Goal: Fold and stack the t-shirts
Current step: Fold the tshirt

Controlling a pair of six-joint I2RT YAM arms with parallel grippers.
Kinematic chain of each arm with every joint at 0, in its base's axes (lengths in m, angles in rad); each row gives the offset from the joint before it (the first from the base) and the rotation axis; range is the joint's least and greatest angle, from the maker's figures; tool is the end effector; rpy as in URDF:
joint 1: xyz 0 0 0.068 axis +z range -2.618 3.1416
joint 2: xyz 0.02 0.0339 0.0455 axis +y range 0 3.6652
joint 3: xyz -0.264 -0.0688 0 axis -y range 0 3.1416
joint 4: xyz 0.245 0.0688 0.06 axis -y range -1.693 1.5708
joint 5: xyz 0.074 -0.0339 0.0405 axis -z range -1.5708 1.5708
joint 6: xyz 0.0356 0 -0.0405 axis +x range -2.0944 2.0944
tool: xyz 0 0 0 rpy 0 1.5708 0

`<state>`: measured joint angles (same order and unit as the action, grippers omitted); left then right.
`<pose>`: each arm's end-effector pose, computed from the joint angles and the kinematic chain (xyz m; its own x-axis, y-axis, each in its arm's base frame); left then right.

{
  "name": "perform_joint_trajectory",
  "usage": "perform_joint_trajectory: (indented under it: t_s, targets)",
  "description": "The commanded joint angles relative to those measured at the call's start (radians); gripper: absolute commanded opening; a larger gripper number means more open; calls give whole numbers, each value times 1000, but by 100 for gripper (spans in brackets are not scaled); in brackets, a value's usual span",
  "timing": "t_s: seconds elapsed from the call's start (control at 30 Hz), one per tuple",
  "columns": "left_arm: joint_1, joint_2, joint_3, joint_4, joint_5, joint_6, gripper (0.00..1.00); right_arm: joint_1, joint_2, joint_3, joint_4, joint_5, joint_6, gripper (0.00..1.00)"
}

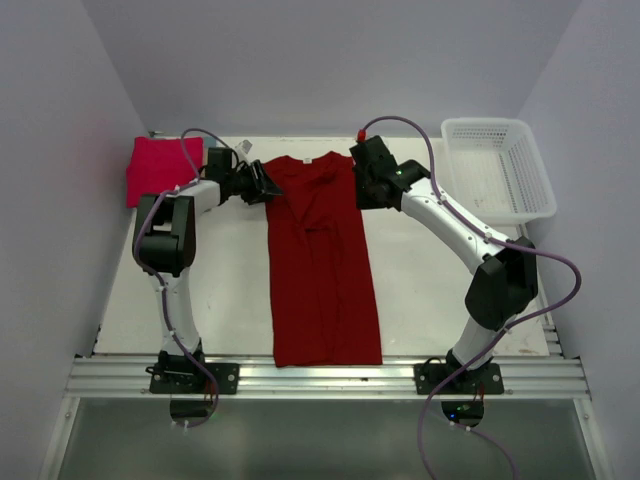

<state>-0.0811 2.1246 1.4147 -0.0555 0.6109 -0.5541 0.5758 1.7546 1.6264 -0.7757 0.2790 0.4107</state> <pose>0.4550 -0.0575 0.1524 -0.8391 -0.3642 -0.4041 0.0437 0.6953 -0.7174 0.3290 0.2019 0.3162 -0.7562 -0.0333 -0.6535 -0.0858 0.9951 0.0486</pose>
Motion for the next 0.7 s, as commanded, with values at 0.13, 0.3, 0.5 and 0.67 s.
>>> perform_joint_trajectory:
  t_s: [0.13, 0.3, 0.5, 0.67]
  targets:
    - [-28, 64, 7, 204, 85, -79, 49, -1, -43, -71, 49, 25, 14, 19]
    - [-45, 104, 52, 221, 93, -110, 49, -7, -38, -74, 42, 19, 14, 1]
    - [-60, 129, 95, 217, 92, -124, 49, -14, -52, -94, 44, 22, 14, 0]
    - [-69, 130, 116, 207, 84, -129, 48, -19, -58, -112, 50, 20, 14, 0]
